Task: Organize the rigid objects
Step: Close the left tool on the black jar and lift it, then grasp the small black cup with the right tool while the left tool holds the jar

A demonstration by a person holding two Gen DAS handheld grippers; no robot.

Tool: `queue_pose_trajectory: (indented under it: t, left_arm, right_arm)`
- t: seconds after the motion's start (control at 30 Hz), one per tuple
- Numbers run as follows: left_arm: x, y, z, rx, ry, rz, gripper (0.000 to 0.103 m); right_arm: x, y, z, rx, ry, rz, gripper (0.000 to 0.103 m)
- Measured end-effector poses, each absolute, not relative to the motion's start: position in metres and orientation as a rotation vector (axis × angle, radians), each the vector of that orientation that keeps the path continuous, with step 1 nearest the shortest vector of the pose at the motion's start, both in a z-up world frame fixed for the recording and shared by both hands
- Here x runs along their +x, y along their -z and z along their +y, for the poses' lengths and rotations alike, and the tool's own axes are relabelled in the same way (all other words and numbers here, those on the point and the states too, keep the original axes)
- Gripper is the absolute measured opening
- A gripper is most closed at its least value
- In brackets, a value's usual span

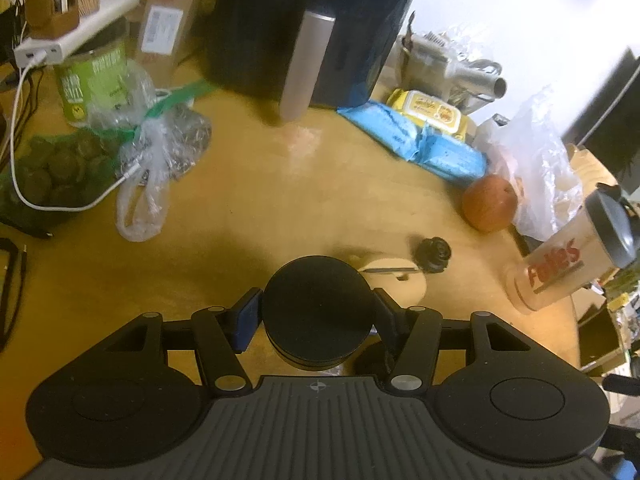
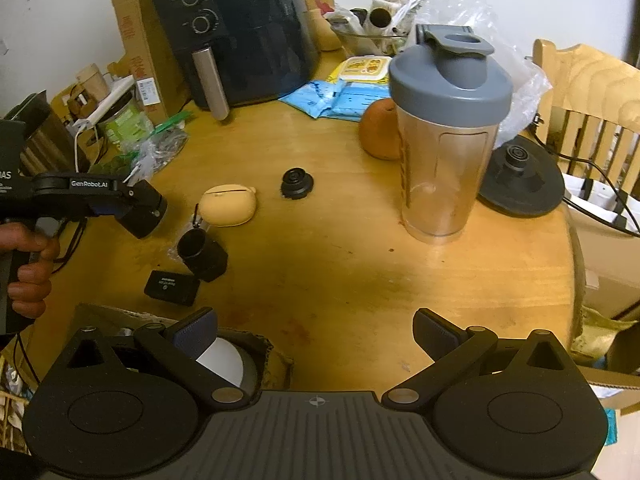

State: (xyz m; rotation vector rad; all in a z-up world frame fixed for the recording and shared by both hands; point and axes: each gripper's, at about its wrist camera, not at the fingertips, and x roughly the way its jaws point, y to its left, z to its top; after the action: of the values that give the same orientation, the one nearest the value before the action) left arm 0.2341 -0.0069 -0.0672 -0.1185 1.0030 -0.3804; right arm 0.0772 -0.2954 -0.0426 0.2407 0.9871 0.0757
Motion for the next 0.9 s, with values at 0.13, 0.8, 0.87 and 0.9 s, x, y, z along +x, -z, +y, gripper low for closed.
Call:
queue_pose_trajectory:
  t: [0.13,0.8,0.87,0.9]
  left_arm:
    - [0.221,0.055,-0.006,-0.078,0.391,0.968,0.057]
    - [0.155,-0.002,0.013,-0.059,0.405,0.88,0.057]
    - [0.148,-0.006,0.014,-0.063,0.402,0.875,0.057]
    - [0.145,-0.007,0.015,-0.065,0.401,0.873,0.057]
  right_arm:
    - [0.081,0.041,-0.292,0.229,-0.1,0.983,0.103]
    - [0.112,0.045,-0.259,0.076,-0.238,0.99,0.103]
    - [0.116,0.046,-0.256,0.067,-0.249,0.987,0.103]
    - [0.118,0.046,-0.254,0.069,-0.261,0.985,0.103]
